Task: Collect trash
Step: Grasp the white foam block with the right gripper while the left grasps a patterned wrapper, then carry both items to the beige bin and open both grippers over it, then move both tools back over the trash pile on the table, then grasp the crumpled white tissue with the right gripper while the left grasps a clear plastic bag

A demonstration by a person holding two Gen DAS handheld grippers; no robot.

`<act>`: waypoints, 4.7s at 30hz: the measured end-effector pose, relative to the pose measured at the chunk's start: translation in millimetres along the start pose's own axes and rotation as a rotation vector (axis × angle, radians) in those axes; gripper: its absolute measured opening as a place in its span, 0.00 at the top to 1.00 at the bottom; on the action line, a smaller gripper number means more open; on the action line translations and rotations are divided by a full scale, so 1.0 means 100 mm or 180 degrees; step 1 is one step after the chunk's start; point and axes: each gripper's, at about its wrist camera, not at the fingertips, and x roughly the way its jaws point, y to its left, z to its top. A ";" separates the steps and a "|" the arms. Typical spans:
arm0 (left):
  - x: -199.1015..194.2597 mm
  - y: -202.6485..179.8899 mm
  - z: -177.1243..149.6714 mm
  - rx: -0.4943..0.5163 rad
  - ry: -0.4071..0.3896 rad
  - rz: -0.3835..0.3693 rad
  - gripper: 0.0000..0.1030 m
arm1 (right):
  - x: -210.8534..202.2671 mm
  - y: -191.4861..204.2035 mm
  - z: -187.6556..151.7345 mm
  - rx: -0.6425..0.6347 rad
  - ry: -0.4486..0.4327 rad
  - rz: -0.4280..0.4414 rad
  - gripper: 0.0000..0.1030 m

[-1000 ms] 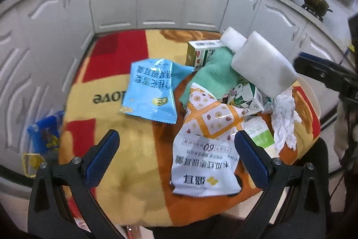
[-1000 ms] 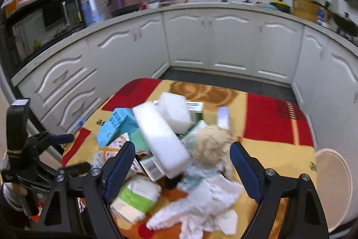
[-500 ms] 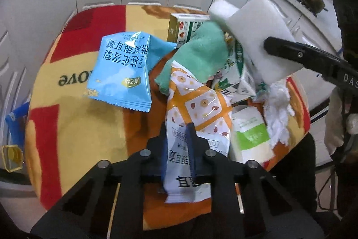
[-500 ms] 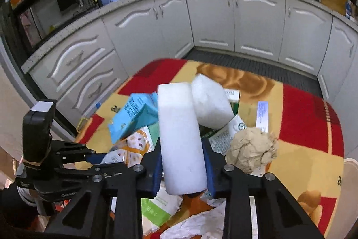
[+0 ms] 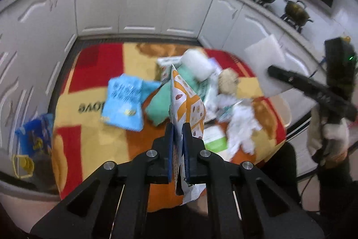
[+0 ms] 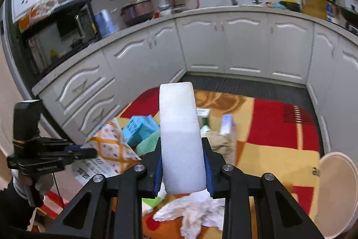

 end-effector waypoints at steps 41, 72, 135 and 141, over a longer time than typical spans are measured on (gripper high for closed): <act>2.45 -2.97 0.94 0.0566 0.0674 -0.0625 0.55 | -0.86 -3.01 -1.19 0.1724 0.0251 -0.1934 0.49; 1.29 -2.01 0.62 0.0557 -0.0018 0.0001 0.46 | -0.76 -1.81 -0.74 0.1222 0.0009 -0.1527 0.26; 1.17 -0.39 -0.33 0.0014 0.0485 0.0017 0.75 | 0.34 -0.52 -0.81 0.0673 0.0490 -0.0196 0.89; 1.11 -0.35 -0.31 -0.0004 0.0477 -0.0002 0.81 | 0.39 -0.53 -0.81 0.0822 0.0583 -0.0139 0.46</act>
